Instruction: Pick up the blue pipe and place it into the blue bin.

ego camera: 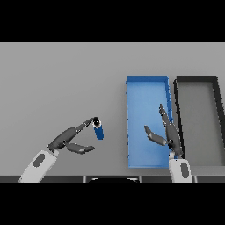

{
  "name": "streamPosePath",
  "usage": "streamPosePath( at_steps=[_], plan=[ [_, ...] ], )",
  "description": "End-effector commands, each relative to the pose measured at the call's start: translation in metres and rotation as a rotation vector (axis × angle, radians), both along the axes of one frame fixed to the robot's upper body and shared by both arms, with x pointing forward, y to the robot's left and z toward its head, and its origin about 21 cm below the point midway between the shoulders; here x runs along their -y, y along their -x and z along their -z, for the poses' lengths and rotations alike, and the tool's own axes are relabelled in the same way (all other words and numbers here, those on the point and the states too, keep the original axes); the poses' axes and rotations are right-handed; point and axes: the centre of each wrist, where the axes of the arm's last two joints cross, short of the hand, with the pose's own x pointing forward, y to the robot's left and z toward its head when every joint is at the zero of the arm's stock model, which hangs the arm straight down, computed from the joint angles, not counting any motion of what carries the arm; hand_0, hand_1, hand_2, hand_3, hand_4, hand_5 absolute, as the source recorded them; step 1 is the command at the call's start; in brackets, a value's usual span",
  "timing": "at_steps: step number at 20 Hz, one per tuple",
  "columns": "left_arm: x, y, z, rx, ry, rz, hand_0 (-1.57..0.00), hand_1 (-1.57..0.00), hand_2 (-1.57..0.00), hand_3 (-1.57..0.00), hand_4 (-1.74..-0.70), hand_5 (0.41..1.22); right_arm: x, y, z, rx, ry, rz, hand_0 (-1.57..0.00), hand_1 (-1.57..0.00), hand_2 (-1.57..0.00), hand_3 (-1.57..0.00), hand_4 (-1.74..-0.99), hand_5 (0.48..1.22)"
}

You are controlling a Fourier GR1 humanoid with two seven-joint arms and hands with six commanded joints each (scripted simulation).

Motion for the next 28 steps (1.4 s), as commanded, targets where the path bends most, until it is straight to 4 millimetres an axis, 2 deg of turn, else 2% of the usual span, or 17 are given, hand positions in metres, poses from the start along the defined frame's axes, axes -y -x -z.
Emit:
streamPosePath(
  at_steps=[1, 7, 9, 10, 13, 14, 15, 16, 18, 20, 21, 24, 28],
  plan=[
    [0.004, 0.001, 0.005, -0.002, 0.0, 0.001, 0.0, 0.0, 0.0, 0.0, -1.12, 0.446, 0.003, 0.0, 0.0, -0.003, 0.004, 0.002, 0.0, 0.0, 0.0, 0.0, -1.271, 0.616],
    [0.045, -0.017, 0.021, -0.041, 0.021, 0.03, 0.0, 0.0, 0.0, 0.0, -1.11, 0.444, 0.002, 0.004, -0.001, 0.006, -0.014, 0.003, 0.0, 0.0, 0.0, 0.0, -1.274, 0.603],
    [0.05, -0.024, 0.025, -0.005, 0.004, 0.027, 0.0, 0.0, 0.0, 0.0, -1.08, 0.442, -0.002, 0.002, 0.002, -0.011, 0.003, 0.007, 0.0, 0.0, 0.0, 0.0, -1.265, 0.597],
    [0.055, -0.024, 0.029, -0.001, 0.02, 0.031, 0.0, 0.0, 0.0, 0.0, -1.07, 0.445, 0.003, 0.003, 0.002, -0.005, 0.003, 0.012, 0.0, 0.0, 0.0, 0.0, -1.267, 0.598],
    [0.067, -0.026, 0.035, -0.016, 0.107, 0.044, 0.0, 0.0, -0.02, -0.02, -1.11, 0.507, 0.002, 0.007, 0.003, -0.002, -0.006, 0.004, 0.0, 0.0, 0.0, 0.0, -1.267, 0.6],
    [0.072, -0.026, 0.033, -0.013, 0.14, 0.044, 0.0, -0.03, -0.11, -0.1, -1.14, 0.55, 0.005, 0.005, 0.003, -0.012, -0.002, 0.011, 0.0, 0.0, 0.0, 0.0, -1.266, 0.601],
    [0.073, -0.03, 0.033, -0.022, 0.173, 0.029, -0.02, -0.16, -0.29, -0.26, -1.21, 0.607, 0.006, 0.005, 0.003, -0.006, 0.0, 0.013, 0.0, 0.0, 0.0, 0.0, -1.261, 0.6],
    [0.075, -0.032, 0.033, -0.045, 0.201, 0.013, -0.19, -0.35, -0.48, -0.52, -1.25, 0.73, 0.006, 0.005, 0.004, -0.006, 0.002, 0.016, 0.0, 0.0, 0.0, 0.0, -1.26, 0.6],
    [0.079, -0.03, 0.036, -0.062, 0.208, -0.022, -0.67, -0.79, -0.87, -0.88, -1.42, 0.906, 0.004, -0.001, 0.003, -0.006, 0.004, 0.015, 0.0, 0.0, 0.0, 0.0, -1.259, 0.605],
    [0.084, -0.03, 0.038, -0.063, 0.236, -0.037, -0.99, -1.07, -1.12, -1.1, -1.53, 1.02, 0.004, 0.001, 0.002, 0.001, -0.004, 0.011, 0.0, 0.0, 0.0, 0.0, -1.262, 0.611],
    [0.087, -0.024, 0.04, -0.048, 0.246, -0.031, -1.11, -1.17, -1.21, -1.16, -1.57, 1.06, 0.003, -0.001, 0.002, -0.001, 0.002, 0.006, 0.0, 0.0, 0.0, 0.0, -1.259, 0.614],
    [0.093, -0.019, 0.039, 0.012, 0.228, -0.02, -1.33, -1.37, -1.39, -1.31, -1.65, 1.139, 0.0, 0.002, 0.004, -0.006, 0.0, 0.003, 0.0, 0.0, 0.0, 0.0, -1.255, 0.616],
    [0.099, -0.022, 0.024, 0.082, 0.298, 0.002, -1.47, -1.49, -1.5, -1.4, -1.7, 1.187, 0.0, 0.0, 0.001, 0.0, 0.011, -0.001, 0.0, 0.0, 0.0, 0.0, -1.244, 0.623]
  ],
)
